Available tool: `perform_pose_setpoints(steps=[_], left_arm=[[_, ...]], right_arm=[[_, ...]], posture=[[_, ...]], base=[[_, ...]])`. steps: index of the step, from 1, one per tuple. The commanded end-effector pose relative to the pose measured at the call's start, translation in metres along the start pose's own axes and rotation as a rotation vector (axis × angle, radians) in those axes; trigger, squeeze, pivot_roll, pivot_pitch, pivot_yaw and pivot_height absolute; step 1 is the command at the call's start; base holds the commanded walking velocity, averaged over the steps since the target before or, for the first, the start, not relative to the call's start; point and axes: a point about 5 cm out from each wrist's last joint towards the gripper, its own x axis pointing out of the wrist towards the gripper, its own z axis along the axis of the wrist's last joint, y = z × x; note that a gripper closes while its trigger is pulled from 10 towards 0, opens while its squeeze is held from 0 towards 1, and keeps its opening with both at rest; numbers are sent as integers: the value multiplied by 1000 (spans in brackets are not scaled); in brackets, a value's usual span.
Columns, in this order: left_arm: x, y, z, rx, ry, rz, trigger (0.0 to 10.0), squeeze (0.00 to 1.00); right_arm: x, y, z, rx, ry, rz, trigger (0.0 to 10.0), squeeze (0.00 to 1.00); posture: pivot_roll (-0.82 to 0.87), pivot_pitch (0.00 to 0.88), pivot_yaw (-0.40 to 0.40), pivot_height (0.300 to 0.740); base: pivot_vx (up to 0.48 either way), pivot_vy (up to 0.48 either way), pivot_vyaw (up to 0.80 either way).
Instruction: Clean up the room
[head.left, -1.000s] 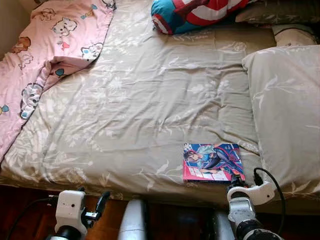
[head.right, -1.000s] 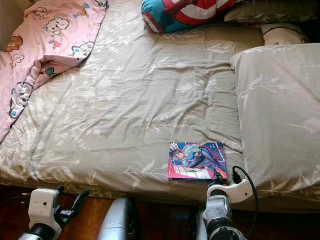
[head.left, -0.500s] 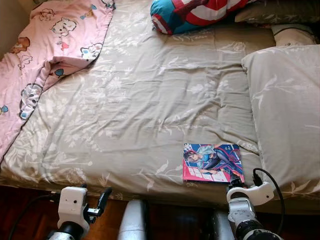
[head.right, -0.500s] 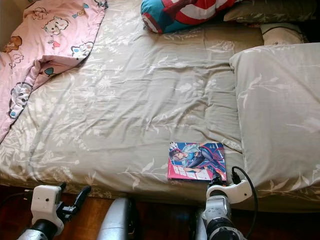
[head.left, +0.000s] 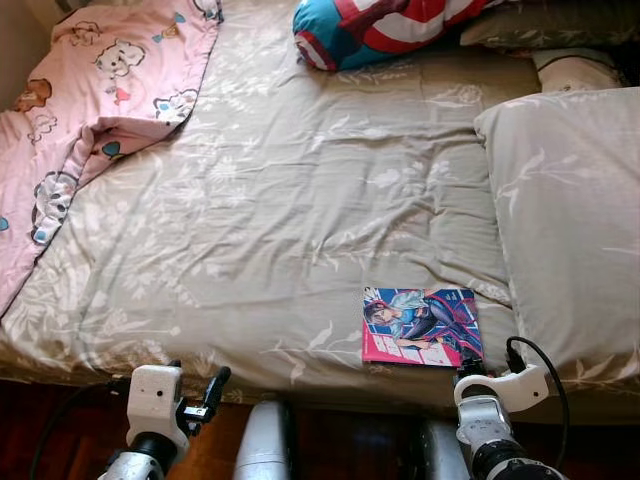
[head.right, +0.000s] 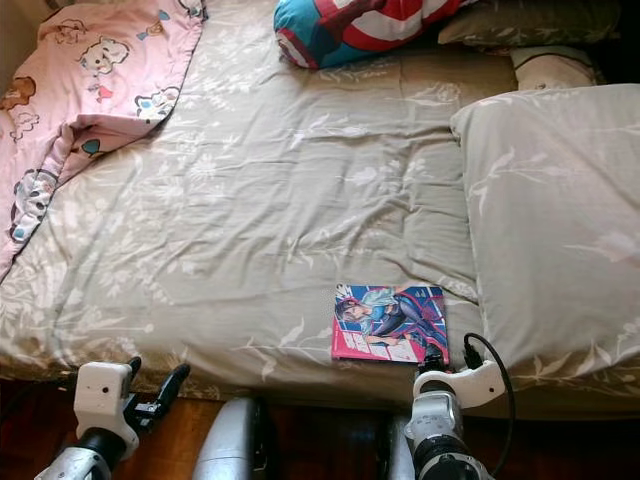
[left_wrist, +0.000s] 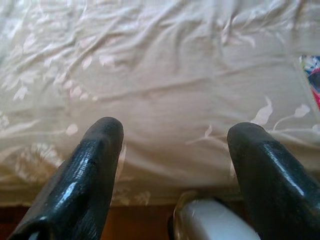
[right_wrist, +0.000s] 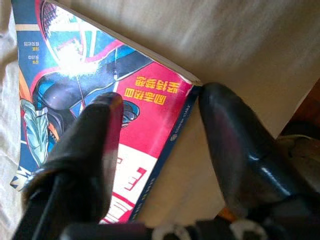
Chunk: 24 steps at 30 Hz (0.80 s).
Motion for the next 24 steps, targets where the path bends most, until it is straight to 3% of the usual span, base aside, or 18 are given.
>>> perform_pose_setpoints(steps=[1, 3, 4, 13, 20, 24], left_arm=[[-5, 5, -10, 18, 48, 18, 10000, 0], [-4, 6, -10, 19, 46, 18, 10000, 0], [-1, 6, -10, 19, 41, 19, 10000, 0], [13, 5, -9, 12, 20, 17, 10000, 0], [29, 4, -14, -9, 7, 25, 10000, 0], [35, 1, -15, -18, -4, 26, 10000, 0]], right_arm=[[-3, -9, -9, -3, 38, -35, 10000, 1000], [-3, -6, -9, -4, 40, -32, 10000, 1000], [-2, -3, -10, -11, 48, -28, 10000, 0], [-5, -11, -14, -41, 68, -42, 10000, 0], [-11, -32, -12, -89, 47, -80, 10000, 0], [-11, -35, -8, -120, 17, -83, 10000, 0]], posture=[[186, 276, 109, 654], [184, 274, 107, 654], [182, 262, 105, 654], [157, 223, 90, 654], [103, 181, 65, 654], [87, 160, 53, 654]], base=[[0, 0, 0], [0, 0, 0], [0, 0, 0], [0, 0, 0], [0, 0, 0], [0, 0, 0]])
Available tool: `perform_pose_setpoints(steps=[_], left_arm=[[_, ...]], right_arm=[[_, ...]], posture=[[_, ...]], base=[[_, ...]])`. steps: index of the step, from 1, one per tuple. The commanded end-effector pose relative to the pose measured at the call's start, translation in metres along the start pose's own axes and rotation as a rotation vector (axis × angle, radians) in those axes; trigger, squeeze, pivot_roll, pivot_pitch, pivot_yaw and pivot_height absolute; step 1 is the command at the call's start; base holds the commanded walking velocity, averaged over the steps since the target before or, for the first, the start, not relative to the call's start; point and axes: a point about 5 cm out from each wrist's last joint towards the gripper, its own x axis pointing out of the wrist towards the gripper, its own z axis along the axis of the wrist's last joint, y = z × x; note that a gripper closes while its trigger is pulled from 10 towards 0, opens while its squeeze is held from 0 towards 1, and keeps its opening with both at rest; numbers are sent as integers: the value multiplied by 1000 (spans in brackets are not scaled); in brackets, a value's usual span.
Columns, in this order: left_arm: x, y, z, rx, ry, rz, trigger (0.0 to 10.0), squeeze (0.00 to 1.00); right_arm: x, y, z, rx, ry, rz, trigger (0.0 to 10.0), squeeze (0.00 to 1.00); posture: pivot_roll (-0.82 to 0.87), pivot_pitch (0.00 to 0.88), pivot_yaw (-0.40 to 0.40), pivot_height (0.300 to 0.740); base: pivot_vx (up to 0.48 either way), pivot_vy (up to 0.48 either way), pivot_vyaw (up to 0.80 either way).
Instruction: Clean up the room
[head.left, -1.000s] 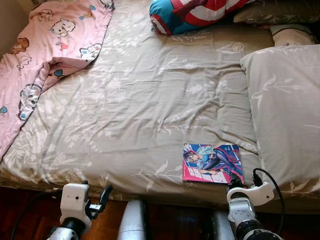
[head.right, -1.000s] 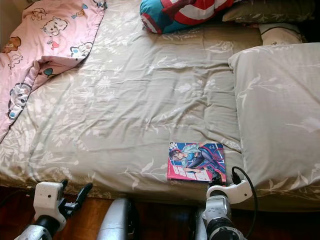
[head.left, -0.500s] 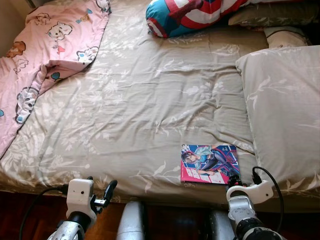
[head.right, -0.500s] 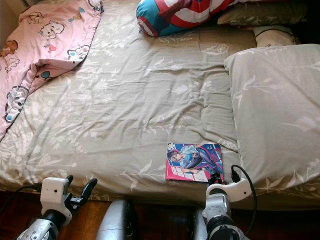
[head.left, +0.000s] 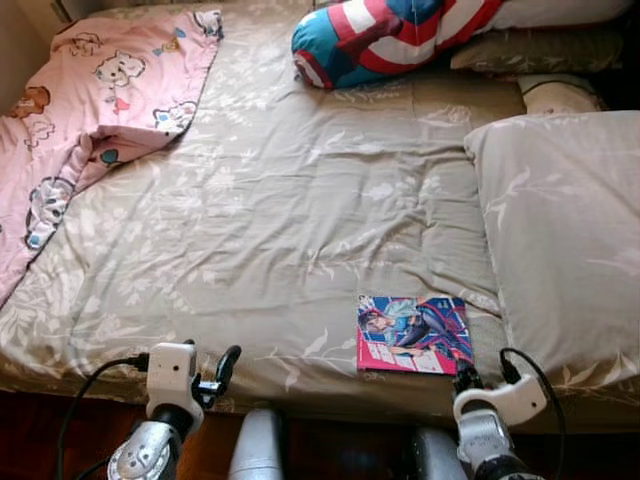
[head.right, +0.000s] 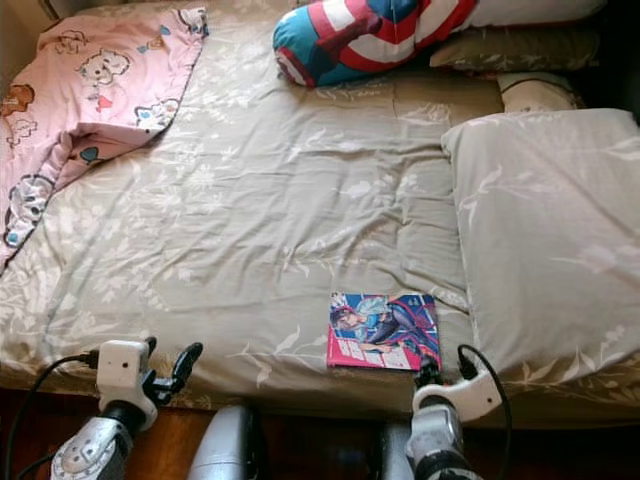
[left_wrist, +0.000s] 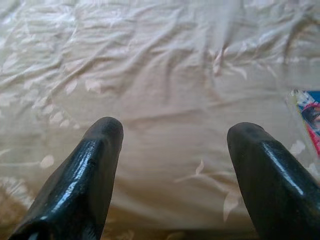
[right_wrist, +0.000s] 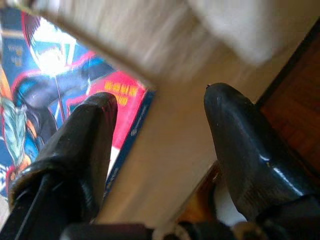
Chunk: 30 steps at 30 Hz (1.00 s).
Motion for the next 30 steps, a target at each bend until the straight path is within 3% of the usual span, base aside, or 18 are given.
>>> perform_pose_setpoints(steps=[1, 6, 10, 14, 17, 21, 26, 30], left_arm=[[-1, 3, -9, 11, 24, 19, 10000, 0], [6, 3, -11, 3, 16, 31, 10000, 0], [11, 3, -14, -20, 13, 57, 10000, 0], [15, 3, -19, -72, 19, 94, 10000, 0], [19, 6, -26, -136, 32, 149, 10000, 0], [22, 8, -29, -156, 33, 172, 10000, 0], [24, 10, -33, -164, 40, 194, 10000, 0], [23, 16, -43, -169, 74, 218, 10000, 0]], right_arm=[[-2, -1, -2, -80, -13, 16, 10000, 0], [-2, 11, 0, -257, -36, 117, 10000, 0], [-3, 31, -1, -426, -76, 240, 10000, 0], [-5, 40, -1, -534, -98, 332, 10000, 0], [-8, 44, -3, -671, -98, 424, 10000, 0], [-8, 43, -2, -696, -102, 433, 10000, 0], [-9, 36, -3, -734, -80, 415, 10000, 0], [-9, 22, -13, -748, 1, 360, 10000, 0]], posture=[[80, 148, 48, 654], [63, 124, 33, 654], [47, 108, 22, 654], [24, 91, 12, 654], [7, 75, 1, 654], [3, 64, -6, 654], [-2, 52, -7, 688], [-6, 37, -9, 718]], base=[[0, 0, 0], [0, 0, 0], [0, 0, 0], [0, 0, 0], [0, 0, 0], [0, 0, 0], [0, 0, 0], [0, 0, 0]])
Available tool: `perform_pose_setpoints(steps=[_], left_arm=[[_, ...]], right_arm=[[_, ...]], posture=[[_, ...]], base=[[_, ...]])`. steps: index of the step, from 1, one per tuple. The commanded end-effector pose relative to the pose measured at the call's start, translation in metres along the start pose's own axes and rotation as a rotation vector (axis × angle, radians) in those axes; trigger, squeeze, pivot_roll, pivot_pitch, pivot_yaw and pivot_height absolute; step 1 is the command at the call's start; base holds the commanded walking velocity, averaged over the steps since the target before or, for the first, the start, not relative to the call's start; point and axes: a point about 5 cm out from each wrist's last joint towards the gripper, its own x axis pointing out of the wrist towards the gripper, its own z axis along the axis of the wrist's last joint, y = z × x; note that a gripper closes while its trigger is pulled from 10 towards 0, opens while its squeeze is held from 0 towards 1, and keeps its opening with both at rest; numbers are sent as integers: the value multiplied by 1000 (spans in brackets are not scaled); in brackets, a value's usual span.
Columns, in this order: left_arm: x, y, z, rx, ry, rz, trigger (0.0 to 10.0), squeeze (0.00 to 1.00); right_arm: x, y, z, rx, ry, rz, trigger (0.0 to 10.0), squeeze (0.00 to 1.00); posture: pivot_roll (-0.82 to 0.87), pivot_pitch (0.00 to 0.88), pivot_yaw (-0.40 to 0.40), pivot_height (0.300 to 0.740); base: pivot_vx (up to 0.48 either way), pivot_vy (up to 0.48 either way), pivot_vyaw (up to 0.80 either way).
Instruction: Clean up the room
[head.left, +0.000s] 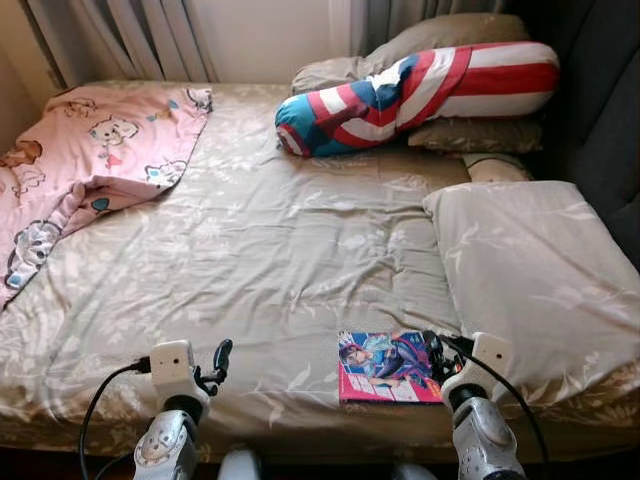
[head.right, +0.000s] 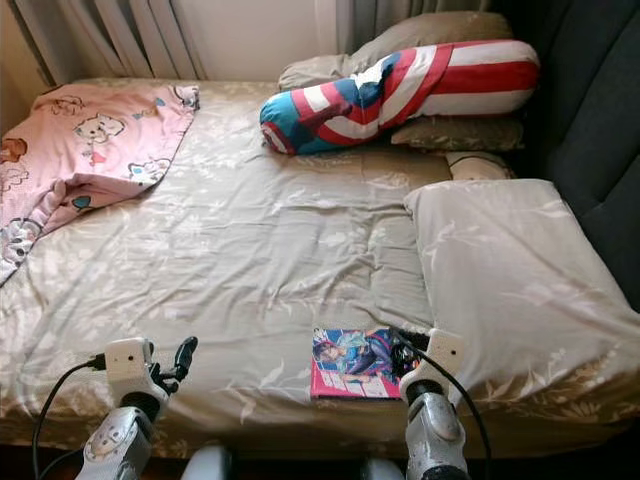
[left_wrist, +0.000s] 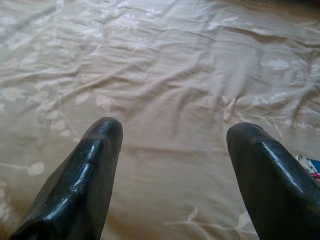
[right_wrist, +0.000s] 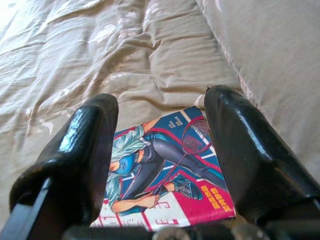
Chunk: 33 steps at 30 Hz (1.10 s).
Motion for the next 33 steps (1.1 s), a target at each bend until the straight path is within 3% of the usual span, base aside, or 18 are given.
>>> perform_pose_setpoints(steps=[1, 10, 19, 29, 33], left_arm=[[0, 8, -7, 3, 26, 27, 10000, 0], [-8, 14, -32, 15, 146, 39, 10000, 0], [-27, 25, -78, 76, 456, 66, 10000, 0], [-37, 29, -90, 117, 542, 64, 10000, 0], [-39, 31, -91, 135, 551, 80, 10000, 0]], right_arm=[[-7, -4, -18, -4, 94, -22, 10000, 0], [-23, -18, -44, -46, 239, -73, 10000, 0], [-62, -57, -84, -68, 485, -240, 10000, 0], [-71, -58, -93, -38, 521, -262, 10000, 0], [-72, -57, -95, -88, 545, -241, 10000, 0]], posture=[[-6, 36, -9, 728], [1, 14, -14, 740], [-3, 0, -8, 740], [-42, 0, 22, 740], [-39, 0, 21, 740]], base=[[0, 0, 0], [0, 0, 0], [0, 0, 0], [0, 0, 0], [0, 0, 0]])
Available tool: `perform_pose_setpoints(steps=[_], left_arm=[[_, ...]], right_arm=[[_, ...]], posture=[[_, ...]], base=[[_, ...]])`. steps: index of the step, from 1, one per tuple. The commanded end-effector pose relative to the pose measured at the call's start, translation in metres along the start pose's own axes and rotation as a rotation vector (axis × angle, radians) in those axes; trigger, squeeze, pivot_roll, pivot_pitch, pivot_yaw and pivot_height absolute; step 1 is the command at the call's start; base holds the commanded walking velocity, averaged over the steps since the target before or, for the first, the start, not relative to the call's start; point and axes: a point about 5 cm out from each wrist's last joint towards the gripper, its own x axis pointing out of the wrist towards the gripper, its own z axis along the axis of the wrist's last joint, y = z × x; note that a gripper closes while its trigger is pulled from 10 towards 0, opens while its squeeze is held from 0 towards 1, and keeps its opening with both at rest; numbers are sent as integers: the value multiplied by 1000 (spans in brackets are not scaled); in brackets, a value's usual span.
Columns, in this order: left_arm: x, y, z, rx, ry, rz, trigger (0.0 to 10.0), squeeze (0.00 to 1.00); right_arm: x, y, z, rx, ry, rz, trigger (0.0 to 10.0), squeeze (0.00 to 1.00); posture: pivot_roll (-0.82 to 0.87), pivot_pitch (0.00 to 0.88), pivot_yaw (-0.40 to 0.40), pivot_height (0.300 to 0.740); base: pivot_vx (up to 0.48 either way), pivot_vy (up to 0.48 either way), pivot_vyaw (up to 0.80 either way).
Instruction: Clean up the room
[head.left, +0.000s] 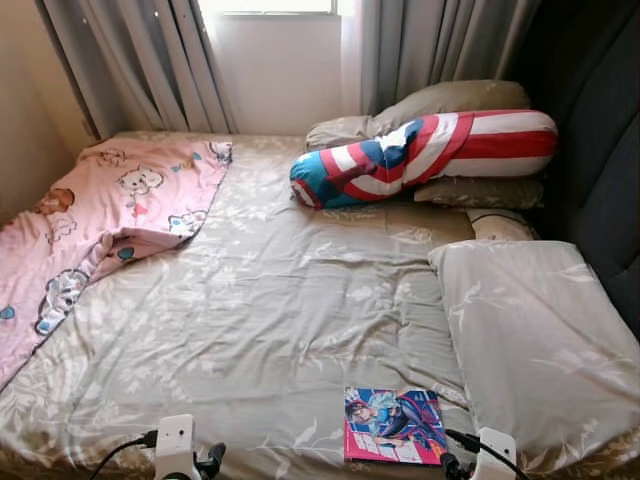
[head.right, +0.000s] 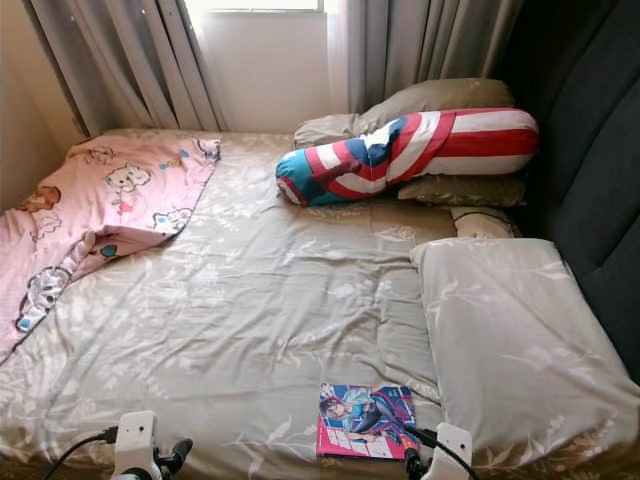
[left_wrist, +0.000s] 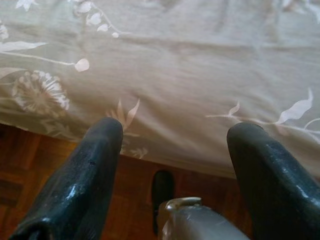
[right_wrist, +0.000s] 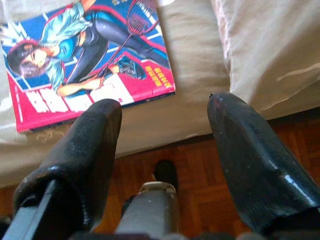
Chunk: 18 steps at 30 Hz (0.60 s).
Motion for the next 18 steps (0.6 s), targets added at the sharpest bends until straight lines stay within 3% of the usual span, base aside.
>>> perform_pose_setpoints(steps=[1, 7, 10, 11, 18], left_arm=[[-1, 3, -3, 31, 16, 10, 10000, 0], [-5, 8, -17, 29, 66, 27, 10000, 0], [-7, 9, -21, 30, 81, 33, 10000, 0], [-7, 9, -23, 32, 90, 34, 10000, 0], [-8, 9, -25, 35, 108, 35, 10000, 0]], right_arm=[[0, 2, -3, -30, 14, 9, 10000, 0], [-1, 5, -6, -40, 21, 25, 10000, 0], [-1, 6, -8, -47, 28, 33, 10000, 0], [-2, 5, -10, -13, 34, 29, 10000, 0], [-2, 5, -12, -13, 42, 24, 10000, 0]], posture=[[-34, 0, 20, 740], [-27, 0, 19, 740], [-25, 0, 18, 740], [-24, 0, 18, 740], [-26, 0, 22, 740]], base=[[0, 0, 0], [0, -47, 800], [0, 288, 800], [0, 307, 0], [0, 44, 0]])
